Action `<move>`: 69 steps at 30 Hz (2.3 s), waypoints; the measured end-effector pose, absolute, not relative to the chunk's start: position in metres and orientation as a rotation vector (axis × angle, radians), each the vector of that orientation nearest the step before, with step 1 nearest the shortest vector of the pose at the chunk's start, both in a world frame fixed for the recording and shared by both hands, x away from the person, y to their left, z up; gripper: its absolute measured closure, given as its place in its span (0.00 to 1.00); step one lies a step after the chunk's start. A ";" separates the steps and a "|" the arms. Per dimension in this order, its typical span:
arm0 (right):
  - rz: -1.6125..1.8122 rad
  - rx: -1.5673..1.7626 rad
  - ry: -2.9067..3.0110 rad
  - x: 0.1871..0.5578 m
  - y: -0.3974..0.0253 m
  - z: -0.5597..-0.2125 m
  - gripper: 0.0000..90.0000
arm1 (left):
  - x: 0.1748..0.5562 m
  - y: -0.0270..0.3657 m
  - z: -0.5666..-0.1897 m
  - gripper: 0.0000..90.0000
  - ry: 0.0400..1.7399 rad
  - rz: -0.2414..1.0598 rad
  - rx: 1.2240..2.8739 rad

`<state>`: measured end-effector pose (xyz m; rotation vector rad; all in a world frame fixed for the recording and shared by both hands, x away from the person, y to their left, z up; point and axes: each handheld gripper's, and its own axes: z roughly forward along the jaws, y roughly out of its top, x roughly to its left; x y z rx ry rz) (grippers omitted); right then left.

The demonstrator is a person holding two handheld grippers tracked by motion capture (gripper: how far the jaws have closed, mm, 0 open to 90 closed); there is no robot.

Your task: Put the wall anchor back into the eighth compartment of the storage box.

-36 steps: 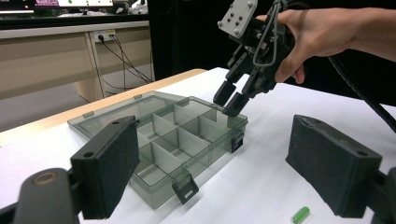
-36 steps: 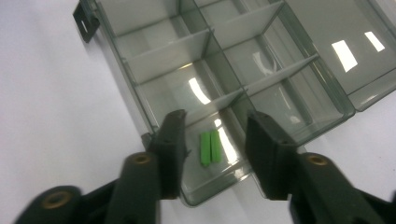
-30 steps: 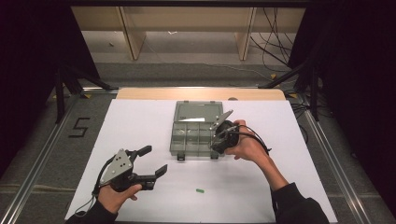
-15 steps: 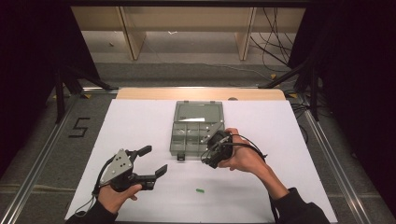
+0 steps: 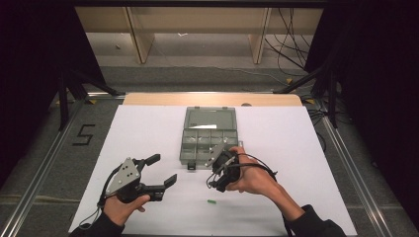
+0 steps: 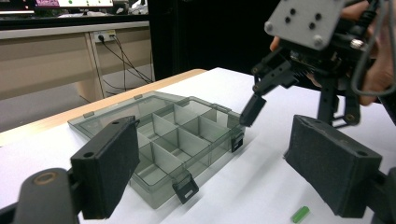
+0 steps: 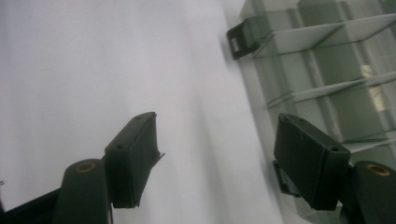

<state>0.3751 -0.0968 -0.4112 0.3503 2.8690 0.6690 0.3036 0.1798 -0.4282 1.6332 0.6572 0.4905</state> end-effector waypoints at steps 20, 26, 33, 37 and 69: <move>0.591 0.240 2.960 0.356 -0.082 -0.433 0.39 | 0.303 0.180 -0.428 0.18 0.658 0.492 1.634; 0.572 0.230 2.977 0.353 -0.080 -0.439 0.39 | 0.303 0.180 -0.428 0.18 0.657 0.492 1.634; 0.538 0.226 2.989 0.351 -0.079 -0.443 0.40 | 0.303 0.180 -0.428 0.18 0.658 0.492 1.635; 0.525 0.227 2.993 0.350 -0.078 -0.447 0.42 | 0.303 0.180 -0.428 0.18 0.658 0.492 1.635; 0.468 0.178 3.093 0.351 -0.077 -0.461 0.81 | 0.303 0.179 -0.428 0.18 0.659 0.492 1.638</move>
